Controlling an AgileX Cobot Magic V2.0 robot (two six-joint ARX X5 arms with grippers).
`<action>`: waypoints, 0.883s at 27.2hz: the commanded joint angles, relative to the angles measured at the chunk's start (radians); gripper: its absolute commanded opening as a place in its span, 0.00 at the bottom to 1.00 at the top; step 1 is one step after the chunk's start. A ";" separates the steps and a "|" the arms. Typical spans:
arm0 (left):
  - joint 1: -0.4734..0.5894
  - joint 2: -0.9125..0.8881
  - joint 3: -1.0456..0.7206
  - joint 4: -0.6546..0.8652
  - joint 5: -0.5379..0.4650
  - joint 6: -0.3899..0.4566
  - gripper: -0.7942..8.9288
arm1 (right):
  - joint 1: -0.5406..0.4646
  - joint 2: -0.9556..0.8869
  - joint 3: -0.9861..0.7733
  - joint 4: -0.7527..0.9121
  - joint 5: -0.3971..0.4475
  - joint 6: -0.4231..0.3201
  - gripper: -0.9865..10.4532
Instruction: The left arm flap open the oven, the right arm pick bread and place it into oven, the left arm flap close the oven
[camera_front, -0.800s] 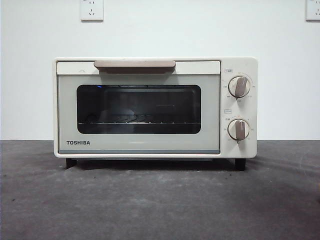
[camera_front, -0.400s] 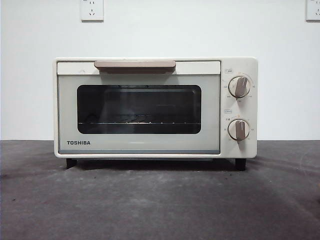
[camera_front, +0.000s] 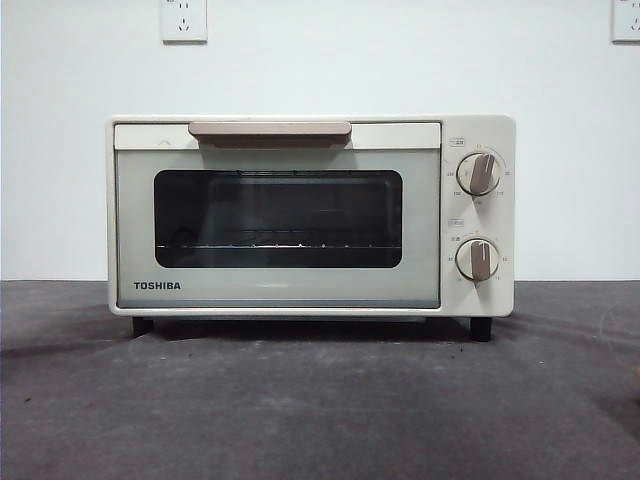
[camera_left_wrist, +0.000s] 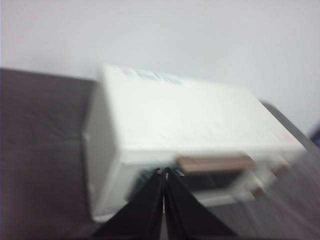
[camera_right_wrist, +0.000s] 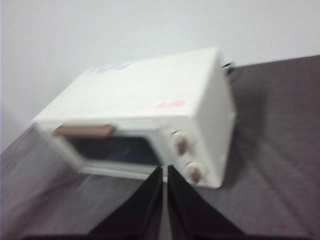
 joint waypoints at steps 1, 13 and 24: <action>-0.061 0.031 0.036 -0.026 0.032 0.061 0.09 | 0.000 0.057 0.072 -0.060 -0.079 -0.108 0.10; -0.237 0.049 0.056 -0.122 0.170 0.130 0.09 | 0.099 0.127 0.143 -0.221 -0.130 -0.201 0.10; -0.236 0.049 0.056 -0.108 0.170 0.130 0.44 | 0.103 0.129 0.143 -0.255 -0.112 -0.185 0.38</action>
